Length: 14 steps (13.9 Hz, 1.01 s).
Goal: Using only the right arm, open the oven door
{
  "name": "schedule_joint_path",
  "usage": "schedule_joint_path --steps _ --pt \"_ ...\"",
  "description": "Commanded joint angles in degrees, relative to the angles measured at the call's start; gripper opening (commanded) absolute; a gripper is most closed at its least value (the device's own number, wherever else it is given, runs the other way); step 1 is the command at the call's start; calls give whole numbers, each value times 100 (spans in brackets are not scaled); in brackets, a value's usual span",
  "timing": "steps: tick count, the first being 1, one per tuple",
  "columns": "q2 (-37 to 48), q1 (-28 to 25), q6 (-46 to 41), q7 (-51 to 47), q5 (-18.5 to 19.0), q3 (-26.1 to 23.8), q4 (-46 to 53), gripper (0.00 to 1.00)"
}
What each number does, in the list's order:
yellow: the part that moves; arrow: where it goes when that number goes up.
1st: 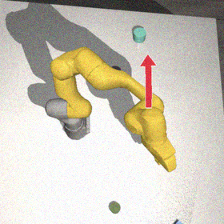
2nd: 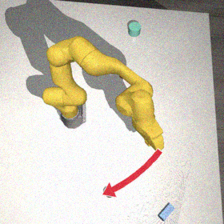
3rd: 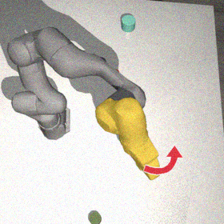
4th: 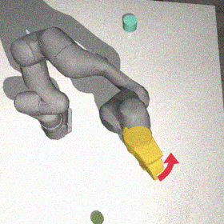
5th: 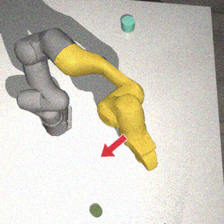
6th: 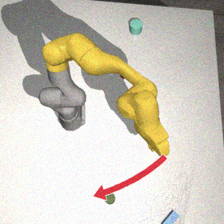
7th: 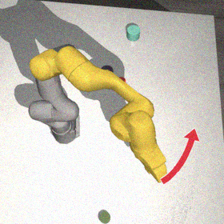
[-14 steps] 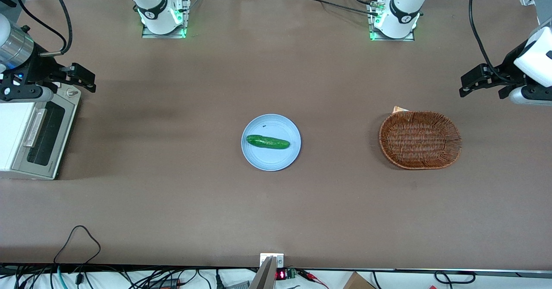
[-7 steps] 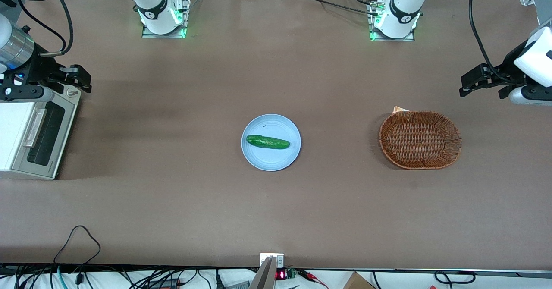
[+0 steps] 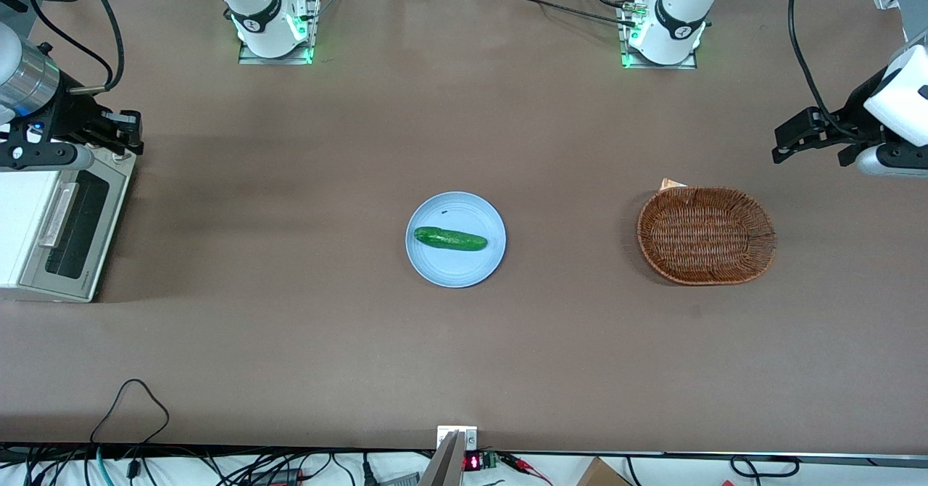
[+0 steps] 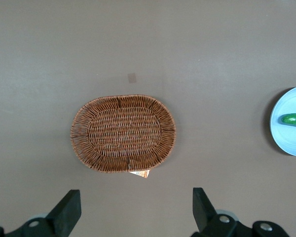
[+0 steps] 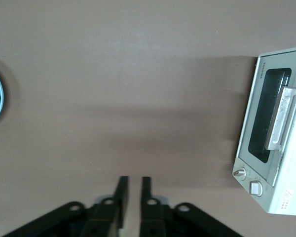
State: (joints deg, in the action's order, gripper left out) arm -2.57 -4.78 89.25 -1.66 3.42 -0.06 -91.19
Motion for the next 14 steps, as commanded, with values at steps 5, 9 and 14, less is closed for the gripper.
schedule_joint_path --steps 5,9,14 --pt "-7 -5 -57 -35 -17 -12 -39 0" --pt "-86 3 119 -71 280 -3 -258 0" --pt "-288 21 522 -791 1273 -3 -635 0"
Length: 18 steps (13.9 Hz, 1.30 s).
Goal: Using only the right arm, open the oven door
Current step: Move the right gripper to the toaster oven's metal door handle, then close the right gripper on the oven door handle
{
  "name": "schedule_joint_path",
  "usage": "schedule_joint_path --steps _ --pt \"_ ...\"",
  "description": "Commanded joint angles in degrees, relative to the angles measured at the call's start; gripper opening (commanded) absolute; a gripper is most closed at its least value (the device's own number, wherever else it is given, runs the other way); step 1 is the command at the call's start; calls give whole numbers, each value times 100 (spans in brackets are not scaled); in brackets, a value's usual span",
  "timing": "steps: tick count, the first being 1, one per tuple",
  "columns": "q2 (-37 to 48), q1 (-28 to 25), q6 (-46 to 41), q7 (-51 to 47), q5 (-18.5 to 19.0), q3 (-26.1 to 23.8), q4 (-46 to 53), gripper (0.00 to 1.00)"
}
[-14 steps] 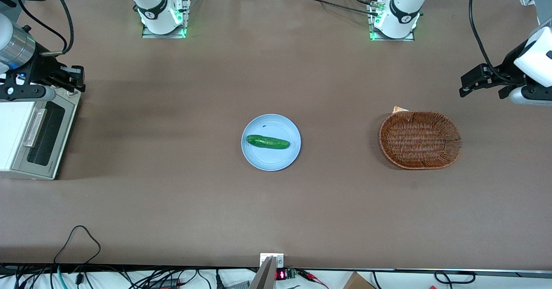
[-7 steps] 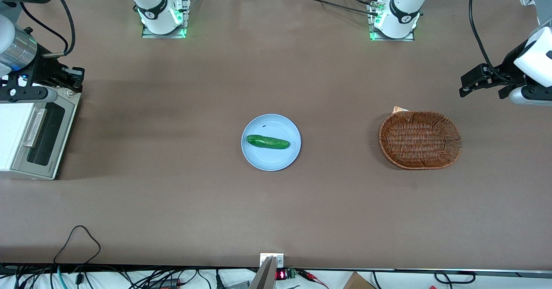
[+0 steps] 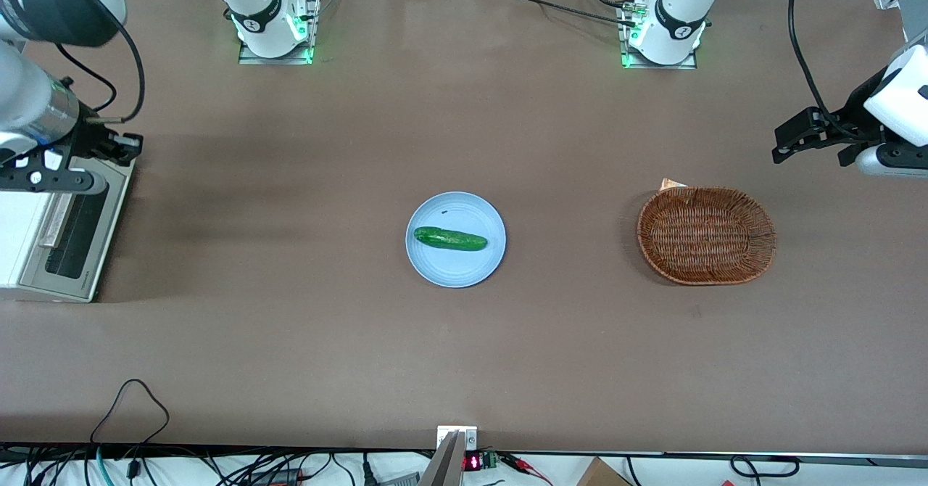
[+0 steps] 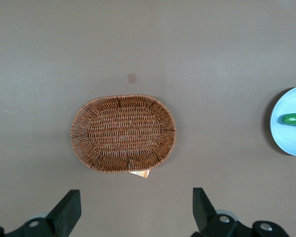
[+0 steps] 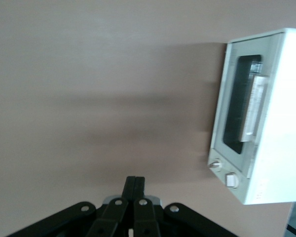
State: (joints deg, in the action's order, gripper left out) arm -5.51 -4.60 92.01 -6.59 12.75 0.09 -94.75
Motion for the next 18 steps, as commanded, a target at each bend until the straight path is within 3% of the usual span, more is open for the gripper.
schedule_joint_path --steps 1,8,12,18 --pt "-20 3 351 -369 612 -18 -403 0" --pt "-503 91 790 -1834 2195 43 -887 0" --pt "-670 302 1239 -2224 2872 70 -1239 0" --pt "-890 452 2073 -2224 3619 535 -1642 0"
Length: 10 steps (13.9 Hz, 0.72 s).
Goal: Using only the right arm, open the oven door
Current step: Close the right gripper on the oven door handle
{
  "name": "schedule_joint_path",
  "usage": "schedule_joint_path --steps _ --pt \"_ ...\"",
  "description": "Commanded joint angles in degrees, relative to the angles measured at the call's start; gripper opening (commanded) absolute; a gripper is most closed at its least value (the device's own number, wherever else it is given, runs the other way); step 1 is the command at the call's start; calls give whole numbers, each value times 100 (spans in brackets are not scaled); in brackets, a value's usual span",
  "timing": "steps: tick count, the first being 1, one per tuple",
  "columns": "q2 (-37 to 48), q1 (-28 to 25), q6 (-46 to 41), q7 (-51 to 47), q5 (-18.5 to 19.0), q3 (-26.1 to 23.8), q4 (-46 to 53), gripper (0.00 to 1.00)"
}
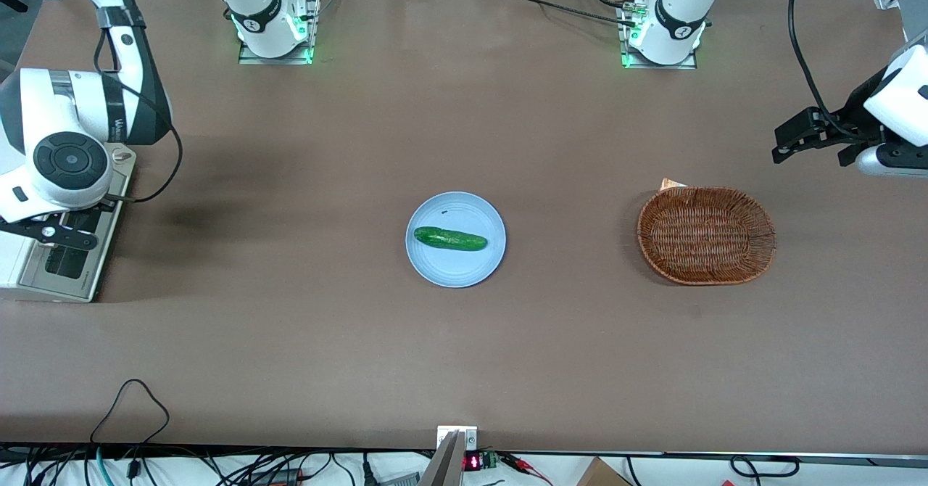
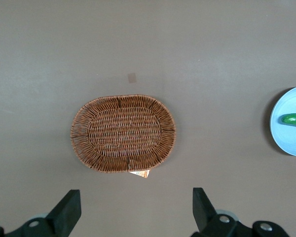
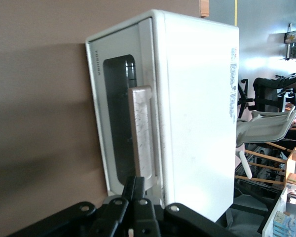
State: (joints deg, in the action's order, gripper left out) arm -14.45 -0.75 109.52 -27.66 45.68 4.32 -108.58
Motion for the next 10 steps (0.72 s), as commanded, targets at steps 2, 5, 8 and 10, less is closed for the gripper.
schedule_joint_path --steps 2,5,8,10 --pt "4 66 691 -117 468 297 -426 0" --pt "-49 110 772 -55 486 333 -427 0" --pt "-119 154 860 -47 591 333 -427 0" --pt "-154 233 965 -47 678 333 -427 0"
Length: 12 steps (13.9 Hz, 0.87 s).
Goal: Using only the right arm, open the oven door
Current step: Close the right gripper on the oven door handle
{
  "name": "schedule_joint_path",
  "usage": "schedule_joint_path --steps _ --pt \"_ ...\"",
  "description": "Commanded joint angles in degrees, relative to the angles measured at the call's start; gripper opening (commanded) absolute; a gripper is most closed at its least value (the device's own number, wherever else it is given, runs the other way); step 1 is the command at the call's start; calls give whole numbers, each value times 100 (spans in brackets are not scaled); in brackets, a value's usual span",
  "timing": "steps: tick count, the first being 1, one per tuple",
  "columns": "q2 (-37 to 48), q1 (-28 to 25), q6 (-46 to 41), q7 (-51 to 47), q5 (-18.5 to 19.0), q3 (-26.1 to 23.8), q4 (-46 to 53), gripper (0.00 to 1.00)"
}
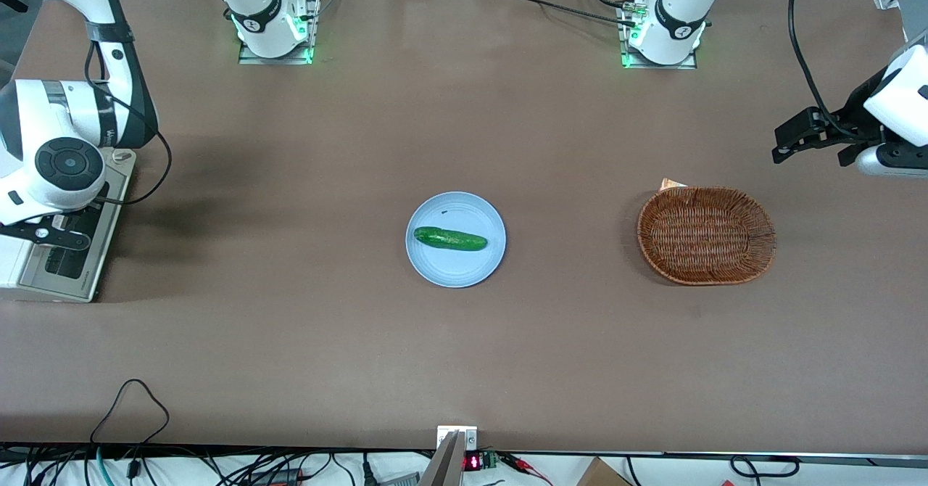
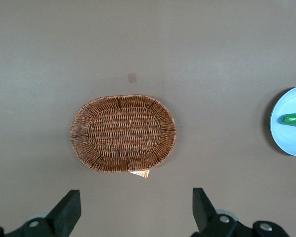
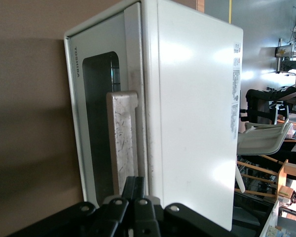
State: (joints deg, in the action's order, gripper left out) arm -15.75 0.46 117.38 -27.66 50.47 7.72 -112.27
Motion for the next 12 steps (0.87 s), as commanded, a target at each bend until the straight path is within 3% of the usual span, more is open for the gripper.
schedule_joint_path --steps 1,12 --pt "-42 121 215 -46 243 1 -58 0" --pt "-157 217 566 -90 235 -7 -190 0"
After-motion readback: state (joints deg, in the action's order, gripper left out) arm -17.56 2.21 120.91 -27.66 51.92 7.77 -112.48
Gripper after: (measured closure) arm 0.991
